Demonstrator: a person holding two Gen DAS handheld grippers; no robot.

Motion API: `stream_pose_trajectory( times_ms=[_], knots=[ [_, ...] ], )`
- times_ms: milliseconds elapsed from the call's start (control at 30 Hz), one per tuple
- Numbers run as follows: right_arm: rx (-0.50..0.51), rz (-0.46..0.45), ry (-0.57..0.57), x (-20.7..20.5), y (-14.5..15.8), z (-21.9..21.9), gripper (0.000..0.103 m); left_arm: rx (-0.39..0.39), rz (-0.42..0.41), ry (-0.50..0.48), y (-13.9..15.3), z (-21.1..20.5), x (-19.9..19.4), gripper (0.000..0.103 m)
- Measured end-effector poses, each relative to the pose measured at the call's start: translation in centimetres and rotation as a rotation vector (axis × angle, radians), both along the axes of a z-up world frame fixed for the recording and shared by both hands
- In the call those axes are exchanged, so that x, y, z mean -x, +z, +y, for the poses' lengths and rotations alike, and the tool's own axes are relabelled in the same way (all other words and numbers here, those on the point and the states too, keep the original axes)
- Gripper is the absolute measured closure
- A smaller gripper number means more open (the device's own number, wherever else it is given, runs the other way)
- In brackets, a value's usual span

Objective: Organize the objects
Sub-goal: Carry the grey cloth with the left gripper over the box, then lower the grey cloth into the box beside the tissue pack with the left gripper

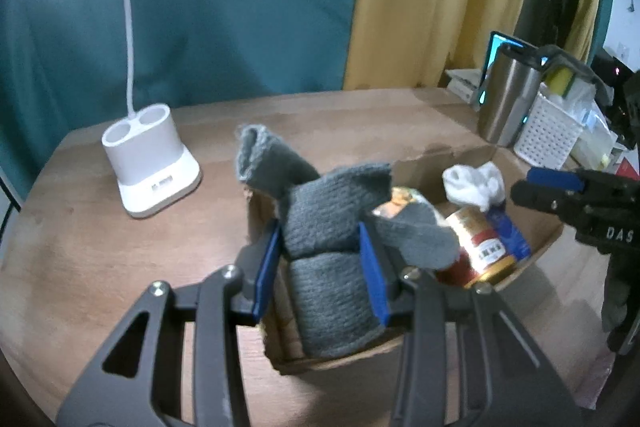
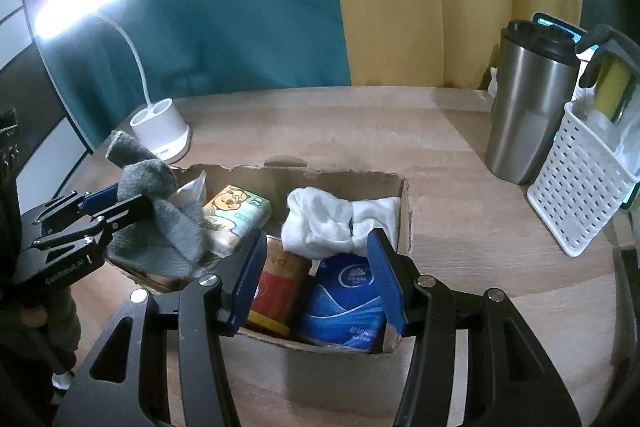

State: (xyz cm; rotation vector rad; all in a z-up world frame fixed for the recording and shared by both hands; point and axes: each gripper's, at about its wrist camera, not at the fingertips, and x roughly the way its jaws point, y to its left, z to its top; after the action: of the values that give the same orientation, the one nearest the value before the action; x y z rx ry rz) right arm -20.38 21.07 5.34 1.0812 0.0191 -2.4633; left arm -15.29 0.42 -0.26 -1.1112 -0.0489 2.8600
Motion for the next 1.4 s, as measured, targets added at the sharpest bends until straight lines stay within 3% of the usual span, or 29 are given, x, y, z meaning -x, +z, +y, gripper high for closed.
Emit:
stream_pose_trajectory(
  times_ms=[400, 1000, 1133, 1400],
  knots=[
    [-0.017, -0.013, -0.030, 0.4, -0.9, 0.2, 0.048, 0.010, -0.038, 0.001, -1.3, -0.3, -0.6, 0.061],
    [0.001, -0.043, -0.030, -0.6, -1.8, 1.0, 0.048, 0.095, -0.050, -0.074, -1.7, 0.3, -1.5, 0.060],
    [-0.003, -0.037, -0.034, -1.0, -1.9, 1.0, 0.048, 0.073, -0.055, -0.099, -1.6, 0.5, -1.8, 0.049],
    [0.014, -0.025, -0.050, -1.4, -1.3, 2.2, 0.048, 0.038, -0.058, -0.117, -1.4, 0.5, -2.4, 0.048]
  ],
)
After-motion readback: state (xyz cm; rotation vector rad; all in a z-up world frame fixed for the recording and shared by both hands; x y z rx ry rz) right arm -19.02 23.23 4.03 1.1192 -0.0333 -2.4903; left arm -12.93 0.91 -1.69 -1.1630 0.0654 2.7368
